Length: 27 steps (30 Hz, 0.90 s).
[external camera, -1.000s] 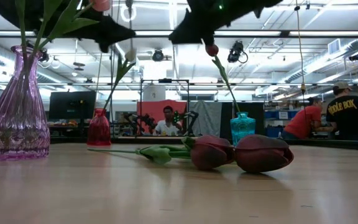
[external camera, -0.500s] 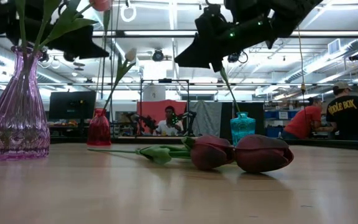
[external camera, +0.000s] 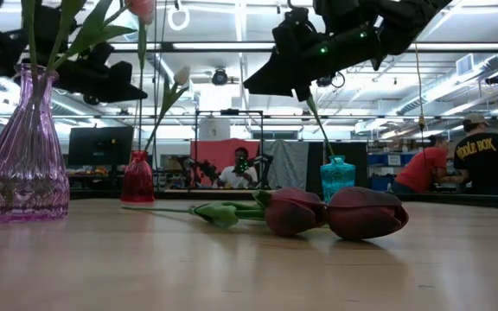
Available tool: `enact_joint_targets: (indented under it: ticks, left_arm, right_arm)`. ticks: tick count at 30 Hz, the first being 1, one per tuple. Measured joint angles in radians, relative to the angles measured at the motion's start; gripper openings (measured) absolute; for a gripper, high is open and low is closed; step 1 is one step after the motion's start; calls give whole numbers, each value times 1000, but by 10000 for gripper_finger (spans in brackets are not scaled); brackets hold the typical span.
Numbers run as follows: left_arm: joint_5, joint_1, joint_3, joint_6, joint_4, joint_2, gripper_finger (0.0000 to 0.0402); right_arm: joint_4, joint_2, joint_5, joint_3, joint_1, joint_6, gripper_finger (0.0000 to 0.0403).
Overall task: Sort flowers into vase by color
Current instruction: Put the white flower into the red vase, then put the right red flower into the red vase
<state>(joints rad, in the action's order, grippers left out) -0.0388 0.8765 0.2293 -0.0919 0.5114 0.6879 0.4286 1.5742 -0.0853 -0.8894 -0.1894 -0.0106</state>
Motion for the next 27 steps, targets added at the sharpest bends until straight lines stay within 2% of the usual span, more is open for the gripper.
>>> enact_joint_targets:
  ticks: [3, 7, 14, 19, 27]
  left_arm:
    - [-9, 7, -22, 26, 61, 50, 7]
    - [10, 9, -32, 49, 58, 102, 23]
    - [-18, 8, -33, 48, 21, 110, 141]
    - [-16, 8, -33, 46, -98, 35, 197]
    - [-17, -32, -32, 47, -342, -177, 202]
  right_arm:
    - [1, 0, 0, 0, 0, -13, 143]
    - [1, 0, 0, 0, 0, -23, 143]
    - [-28, 0, 5, 0, 0, -56, 143]
    - [-209, 0, 2, 0, 20, -142, 143]
    - [-430, 24, 2, -20, 126, -297, 143]
